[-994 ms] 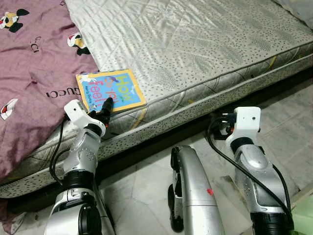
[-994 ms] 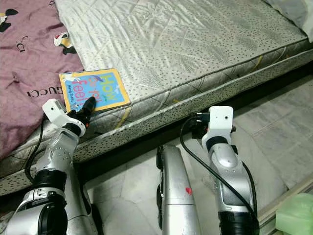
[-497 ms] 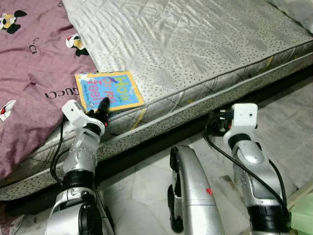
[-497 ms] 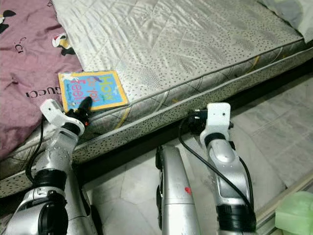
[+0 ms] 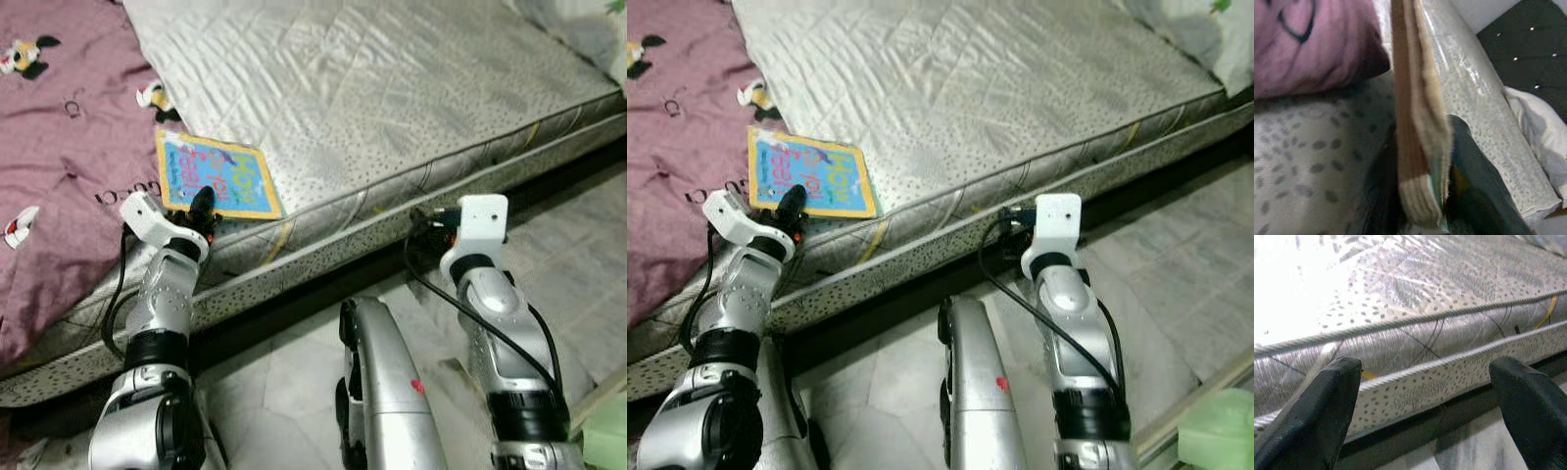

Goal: Clean up the room

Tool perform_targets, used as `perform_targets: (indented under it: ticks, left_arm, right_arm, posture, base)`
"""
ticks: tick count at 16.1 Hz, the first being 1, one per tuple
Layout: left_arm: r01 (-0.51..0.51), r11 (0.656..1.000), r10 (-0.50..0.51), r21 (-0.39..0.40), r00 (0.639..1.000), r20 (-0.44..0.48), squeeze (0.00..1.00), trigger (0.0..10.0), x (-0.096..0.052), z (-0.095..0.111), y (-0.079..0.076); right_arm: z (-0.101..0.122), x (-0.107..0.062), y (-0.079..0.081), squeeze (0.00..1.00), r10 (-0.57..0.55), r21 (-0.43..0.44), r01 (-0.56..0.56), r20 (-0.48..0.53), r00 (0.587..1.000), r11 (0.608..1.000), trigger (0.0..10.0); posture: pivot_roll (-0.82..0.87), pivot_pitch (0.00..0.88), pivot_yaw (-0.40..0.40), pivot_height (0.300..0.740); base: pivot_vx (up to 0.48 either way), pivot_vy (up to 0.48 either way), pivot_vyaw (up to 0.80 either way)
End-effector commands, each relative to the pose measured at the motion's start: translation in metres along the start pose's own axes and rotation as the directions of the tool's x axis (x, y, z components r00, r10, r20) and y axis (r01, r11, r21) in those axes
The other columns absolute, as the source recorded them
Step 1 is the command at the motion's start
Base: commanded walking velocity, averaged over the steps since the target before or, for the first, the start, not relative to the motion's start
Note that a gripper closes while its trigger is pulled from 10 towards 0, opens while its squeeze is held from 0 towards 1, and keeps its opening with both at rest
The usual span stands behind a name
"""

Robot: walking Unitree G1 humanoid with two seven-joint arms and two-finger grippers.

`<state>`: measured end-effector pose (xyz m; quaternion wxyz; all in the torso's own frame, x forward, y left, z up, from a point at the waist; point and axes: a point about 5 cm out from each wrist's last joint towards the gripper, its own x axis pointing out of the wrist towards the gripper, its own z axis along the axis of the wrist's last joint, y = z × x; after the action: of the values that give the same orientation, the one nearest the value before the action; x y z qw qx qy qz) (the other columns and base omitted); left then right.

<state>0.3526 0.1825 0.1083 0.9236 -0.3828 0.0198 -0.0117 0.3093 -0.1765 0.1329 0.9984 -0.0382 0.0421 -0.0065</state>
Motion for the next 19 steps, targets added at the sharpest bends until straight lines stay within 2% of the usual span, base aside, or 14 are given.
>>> perform_targets:
  ticks: [1, 5, 6, 10, 12, 13, 14, 16, 17, 18, 19]
  left_arm:
    - [-0.041, 0.999, 0.04, 0.016, 0.999, 0.011, 0.0, 0.0, -0.002, 0.004, 0.01]
    - [-0.022, 0.999, 0.021, 0.031, 0.999, 0.035, 0.0, 0.0, 0.0, 0.01, 0.006]
    - [-0.024, 0.996, 0.02, 0.089, 0.999, 0.047, 0.0, 0.0, -0.002, 0.013, 0.004]
    - [-0.016, 0.988, 0.002, 0.155, 0.996, 0.086, 0.0, 0.0, -0.014, 0.02, 0.003]
    - [0.027, 0.975, -0.056, 0.221, 0.99, 0.129, 0.0, 0.0, -0.022, 0.029, -0.008]
    - [0.058, 0.951, -0.106, 0.303, 0.984, 0.145, 0.0, 0.0, -0.027, 0.033, -0.017]
    - [0.071, 0.938, -0.128, 0.339, 0.98, 0.149, 0.0, 0.0, -0.028, 0.034, -0.021]
    - [0.086, 0.885, -0.187, 0.457, 0.966, 0.181, 0.0, 0.0, -0.039, 0.039, -0.034]
    - [0.072, 0.846, -0.197, 0.529, 0.963, 0.183, 0.0, 0.0, -0.044, 0.038, -0.037]
    - [0.063, 0.832, -0.189, 0.552, 0.966, 0.175, 0.0, 3.1, -0.047, 0.035, -0.038]
    - [0.028, 0.817, -0.158, 0.576, 0.971, 0.177, 0.0, 10.0, -0.052, 0.031, -0.038]
  right_arm:
    - [-0.001, 0.002, 0.003, 0.0, 0.008, -0.003, -0.008, 0.003, 1.0, 1.0, 10.0]
    - [0.001, 0.009, 0.006, 0.0, 0.015, 0.002, -0.015, 0.016, 1.0, 1.0, 10.0]
    - [-0.001, 0.009, 0.008, 0.0, 0.015, 0.006, -0.015, 0.017, 1.0, 1.0, 10.0]
    - [-0.008, 0.012, 0.012, 0.0, 0.011, 0.034, -0.012, 0.014, 1.0, 0.999, 10.0]
    - [-0.001, 0.018, 0.022, 0.0, 0.03, 0.083, -0.034, 0.051, 0.998, 0.996, 10.0]
    - [0.004, 0.023, 0.028, 0.0, 0.049, 0.109, -0.057, 0.076, 0.996, 0.992, 10.0]
    - [0.006, 0.025, 0.031, 0.0, 0.058, 0.12, -0.069, 0.088, 0.994, 0.99, 10.0]
    - [0.014, 0.027, 0.04, 0.0, 0.096, 0.153, -0.116, 0.13, 0.987, 0.981, 10.0]
    - [0.015, 0.027, 0.043, 0.0, 0.118, 0.152, -0.14, 0.144, 0.983, 0.979, 10.0]
    - [0.015, 0.025, 0.044, 0.0, 0.126, 0.163, -0.152, 0.158, 0.979, 0.975, 10.0]
    - [0.015, 0.026, 0.045, 0.0, 0.128, 0.168, -0.156, 0.165, 0.978, 0.973, 10.0]
  posture:
    - [-0.17, 0.058, -0.035, 0.459]
    - [-0.15, 0.035, -0.032, 0.459]
    - [-0.14, 0.024, -0.035, 0.459]
    - [-0.11, 0.0, -0.031, 0.459]
    - [-0.08, 0.0, -0.025, 0.459]
    - [-0.07, 0.0, -0.02, 0.459]
    - [-0.06, 0.0, -0.019, 0.459]
    - [-0.05, 0.0, -0.017, 0.459]
    - [-0.05, 0.0, -0.018, 0.459]
    - [-0.04, 0.0, -0.019, 0.459]
    - [-0.04, 0.0, -0.017, 0.472]
  base:
    - [0.0, 0.0, 0.0]
    - [0.0, 0.0, 0.0]
    - [0.0, 0.0, 0.0]
    - [0.0, 0.0, 0.0]
    - [0.0, 0.0, 0.0]
    - [0.0, 0.0, 0.0]
    - [0.0, 0.0, 0.0]
    - [0.0, 0.0, 0.0]
    - [0.0, 0.0, 0.0]
    - [0.0, 0.0, 0.0]
    - [0.0, 0.0, 0.0]
